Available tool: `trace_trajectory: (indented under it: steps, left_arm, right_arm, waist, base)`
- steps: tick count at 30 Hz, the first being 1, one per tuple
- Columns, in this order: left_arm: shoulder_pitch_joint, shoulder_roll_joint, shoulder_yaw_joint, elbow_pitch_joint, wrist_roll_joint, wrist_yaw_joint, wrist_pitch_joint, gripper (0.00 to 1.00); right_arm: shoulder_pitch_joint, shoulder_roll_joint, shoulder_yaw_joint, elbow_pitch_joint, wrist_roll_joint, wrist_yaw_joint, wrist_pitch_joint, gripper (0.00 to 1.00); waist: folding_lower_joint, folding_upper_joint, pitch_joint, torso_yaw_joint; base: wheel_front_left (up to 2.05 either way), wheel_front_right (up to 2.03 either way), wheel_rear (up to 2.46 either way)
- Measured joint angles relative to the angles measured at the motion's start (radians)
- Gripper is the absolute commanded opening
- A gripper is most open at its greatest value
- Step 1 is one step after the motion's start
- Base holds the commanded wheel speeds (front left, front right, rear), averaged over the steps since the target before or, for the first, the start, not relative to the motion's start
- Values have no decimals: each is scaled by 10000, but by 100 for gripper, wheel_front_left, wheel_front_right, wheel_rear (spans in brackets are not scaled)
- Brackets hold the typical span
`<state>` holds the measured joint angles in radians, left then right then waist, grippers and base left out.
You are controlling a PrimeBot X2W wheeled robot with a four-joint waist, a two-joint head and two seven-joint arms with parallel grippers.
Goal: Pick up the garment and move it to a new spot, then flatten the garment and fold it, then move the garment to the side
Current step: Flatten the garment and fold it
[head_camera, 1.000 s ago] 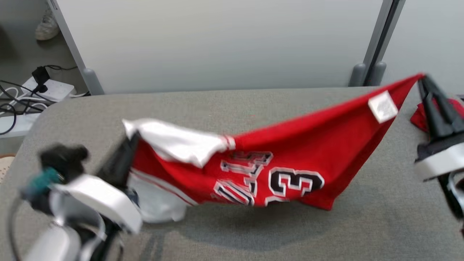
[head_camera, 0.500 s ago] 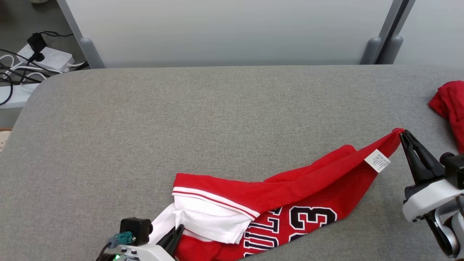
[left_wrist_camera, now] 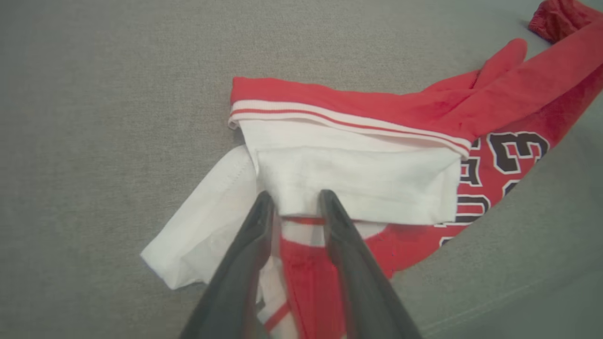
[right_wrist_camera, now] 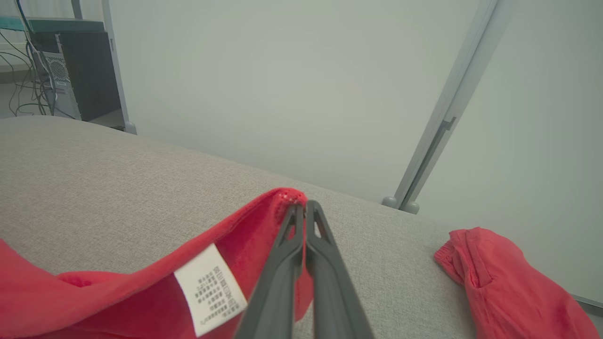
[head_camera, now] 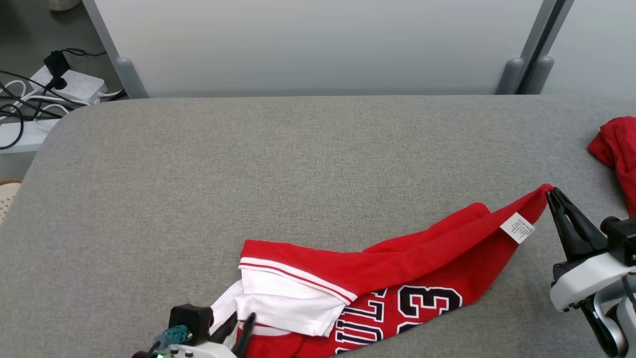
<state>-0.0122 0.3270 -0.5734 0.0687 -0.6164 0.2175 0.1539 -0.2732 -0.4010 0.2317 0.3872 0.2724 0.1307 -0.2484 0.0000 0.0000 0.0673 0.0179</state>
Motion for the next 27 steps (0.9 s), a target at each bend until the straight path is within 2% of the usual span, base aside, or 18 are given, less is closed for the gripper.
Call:
trace_trajectory:
  steps: [1, 2, 10, 11, 13, 15, 18, 27]
  left_arm:
    - [40, 48, -12, -29, 17, 67, -2, 27]
    - [56, 75, -31, -65, 54, 100, -4, 0]
    - [57, 163, -117, -748, 268, 380, 203, 0]
    - [58, 196, -119, -823, 272, 447, 232, 17]
    - [62, 299, -119, -926, 286, 570, 410, 44]
    - [74, 391, -115, -953, 320, 671, 460, 87]
    - [78, 435, -117, -1014, 445, 759, 581, 100]
    - [104, 679, -121, -1367, 537, 1009, 855, 100]
  right_arm:
    - [0, 21, 0, 2, 0, 0, 0, 0]
    - [0, 38, 0, 4, 0, 0, 0, 0]
    - [31, 71, -96, 0, -2, 0, 0, 0]
    - [53, 71, -130, -4, -2, 0, 0, 0]
    - [130, 71, -199, -4, -4, 0, 0, 0]
    - [170, 79, -226, -2, -2, 0, 0, 0]
    - [167, 117, -230, -8, -2, 0, 0, 0]
    - [168, 159, -309, -8, -2, 0, 0, 0]
  waist:
    - [0, 0, -12, -9]
    - [0, 0, -23, -18]
    - [0, 0, -76, -31]
    - [0, 0, -75, -27]
    - [0, 0, -68, -18]
    - [0, 0, -57, -11]
    - [0, 0, -39, -19]
    - [0, 0, 15, -27]
  base:
    - [0, 0, 0]
    - [0, 0, 0]
    - [0, 0, 0]
    - [0, 0, 0]
    - [0, 0, 0]
    - [0, 0, 0]
    - [0, 0, 0]
    - [0, 0, 0]
